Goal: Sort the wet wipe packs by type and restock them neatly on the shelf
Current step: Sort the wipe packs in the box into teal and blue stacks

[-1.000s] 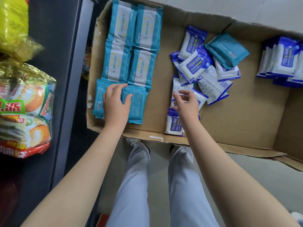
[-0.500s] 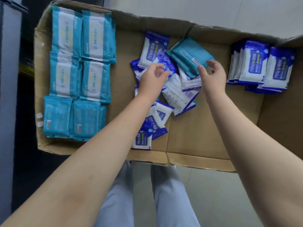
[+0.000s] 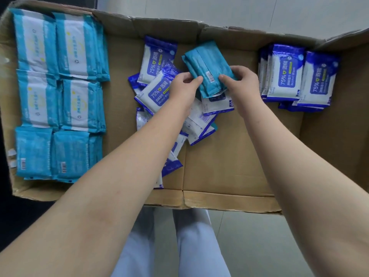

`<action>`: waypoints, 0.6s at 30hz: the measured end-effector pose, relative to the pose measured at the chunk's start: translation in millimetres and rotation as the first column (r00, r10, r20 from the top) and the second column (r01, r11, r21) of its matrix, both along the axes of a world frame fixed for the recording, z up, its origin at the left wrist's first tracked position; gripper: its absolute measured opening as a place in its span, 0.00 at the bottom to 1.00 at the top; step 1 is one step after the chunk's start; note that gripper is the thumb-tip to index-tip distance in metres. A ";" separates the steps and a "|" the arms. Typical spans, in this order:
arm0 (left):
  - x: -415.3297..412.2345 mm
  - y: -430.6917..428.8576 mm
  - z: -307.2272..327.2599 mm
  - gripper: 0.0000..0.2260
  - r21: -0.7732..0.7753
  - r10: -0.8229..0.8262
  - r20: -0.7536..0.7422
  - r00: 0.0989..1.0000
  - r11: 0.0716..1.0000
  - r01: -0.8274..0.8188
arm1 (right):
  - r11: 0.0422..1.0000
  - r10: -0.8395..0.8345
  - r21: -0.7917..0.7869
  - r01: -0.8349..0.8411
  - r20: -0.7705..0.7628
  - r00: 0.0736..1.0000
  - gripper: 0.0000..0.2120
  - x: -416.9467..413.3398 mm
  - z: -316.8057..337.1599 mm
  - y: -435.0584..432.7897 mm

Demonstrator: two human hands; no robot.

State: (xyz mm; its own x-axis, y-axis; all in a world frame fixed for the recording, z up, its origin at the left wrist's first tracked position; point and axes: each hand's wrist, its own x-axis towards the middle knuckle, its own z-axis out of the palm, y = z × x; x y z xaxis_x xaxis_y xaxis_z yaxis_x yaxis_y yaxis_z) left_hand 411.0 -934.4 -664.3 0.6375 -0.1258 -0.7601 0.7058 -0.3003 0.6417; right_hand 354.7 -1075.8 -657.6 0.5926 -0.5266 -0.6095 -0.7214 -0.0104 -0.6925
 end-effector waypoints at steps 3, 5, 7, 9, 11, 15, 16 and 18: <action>-4.4 10.1 10.0 0.16 -0.121 0.040 -0.047 0.998 0.992 -0.045 | 0.994 -0.061 0.094 0.059 0.019 0.998 0.14 -11.5 14.2 10.5; -7.2 22.5 23.7 0.13 -0.202 0.086 -0.072 0.994 0.974 -0.099 | 0.978 -0.127 0.174 0.118 0.042 0.991 0.14 -19.4 26.1 24.8; -11.3 42.9 42.2 0.11 -0.256 0.130 -0.083 0.988 0.955 -0.148 | 0.952 -0.201 0.250 0.175 0.083 0.976 0.12 -28.4 38.9 44.5; -16.0 75.2 57.9 0.10 -0.281 0.181 -0.081 0.980 0.939 -0.197 | 0.887 -0.314 0.394 0.240 0.133 0.940 0.08 -37.9 50.6 68.2; -19.6 121.1 72.8 0.09 -0.255 0.221 -0.045 0.974 0.940 -0.225 | 0.778 -0.411 0.564 0.276 0.124 0.903 0.10 -43.8 64.9 98.8; -13.2 233.2 90.0 0.10 -0.107 0.274 0.079 0.959 0.958 -0.265 | 0.702 -0.378 0.673 0.234 0.073 0.923 0.18 -44.9 81.2 171.6; -9.0 258.3 92.8 0.10 -0.066 0.287 0.113 0.951 0.958 -0.281 | 0.710 -0.350 0.671 0.216 0.068 0.934 0.18 -42.7 81.0 190.8; 0.6 298.9 99.7 0.10 0.002 0.297 0.178 0.938 0.953 -0.302 | 0.745 -0.279 0.642 0.179 0.057 0.959 0.18 -35.4 78.2 227.5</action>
State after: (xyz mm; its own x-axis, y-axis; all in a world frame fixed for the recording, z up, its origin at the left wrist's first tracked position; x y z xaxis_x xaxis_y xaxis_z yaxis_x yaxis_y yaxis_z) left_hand 411.7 -635.4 -564.6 0.7648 0.1122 -0.6344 0.6441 -0.1124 0.7566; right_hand 319.3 -848.3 -579.4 0.6089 -0.1886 -0.7705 -0.5400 0.6129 -0.5768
